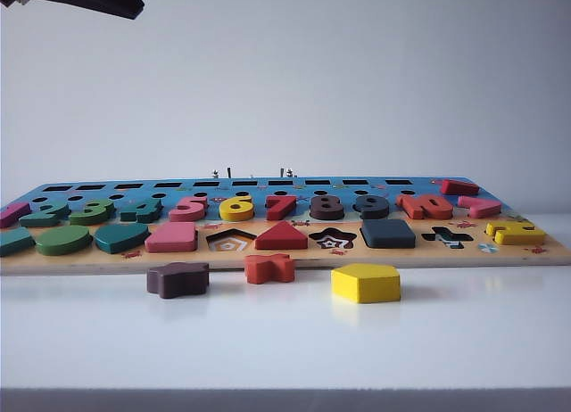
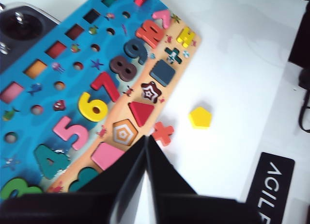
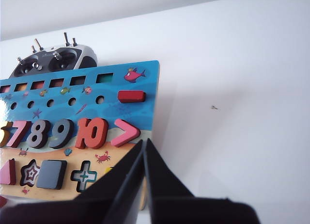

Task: Insert the cube into the slot.

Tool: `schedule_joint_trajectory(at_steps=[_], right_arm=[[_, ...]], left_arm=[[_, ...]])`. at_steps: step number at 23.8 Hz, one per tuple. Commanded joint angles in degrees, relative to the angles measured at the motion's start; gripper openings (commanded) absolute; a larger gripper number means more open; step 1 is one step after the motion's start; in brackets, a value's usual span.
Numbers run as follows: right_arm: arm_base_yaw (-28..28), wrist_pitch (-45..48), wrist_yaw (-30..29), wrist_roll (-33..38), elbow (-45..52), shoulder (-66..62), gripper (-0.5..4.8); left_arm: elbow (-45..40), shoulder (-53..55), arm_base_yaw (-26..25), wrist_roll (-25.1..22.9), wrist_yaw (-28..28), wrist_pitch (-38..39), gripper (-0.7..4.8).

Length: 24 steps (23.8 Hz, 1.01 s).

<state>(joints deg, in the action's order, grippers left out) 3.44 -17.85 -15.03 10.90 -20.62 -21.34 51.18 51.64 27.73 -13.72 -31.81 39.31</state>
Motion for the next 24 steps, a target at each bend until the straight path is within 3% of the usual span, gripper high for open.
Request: schedule_joint_trajectory(at_steps=[1,14,20,24], right_arm=[[-1.0,2.1,0.2,0.0,0.9,0.9,-0.08],[-2.9,11.6,4.6,0.0,10.1,7.3,-0.04],[-4.1,11.7,4.6,0.0,13.5,12.6,-0.04],[-4.2,10.8,4.6,0.0,15.9,17.5,-0.04]], left_arm=[[0.2,-1.2,-1.1,-0.2,1.9,-1.6,0.17],[0.2,-4.5,-10.9,0.4,2.4,-4.1,0.17],[0.2,-4.9,-12.6,0.4,3.5,-4.1,0.17],[-0.2,-7.0,-17.6,0.4,4.1,-5.0,0.17]])
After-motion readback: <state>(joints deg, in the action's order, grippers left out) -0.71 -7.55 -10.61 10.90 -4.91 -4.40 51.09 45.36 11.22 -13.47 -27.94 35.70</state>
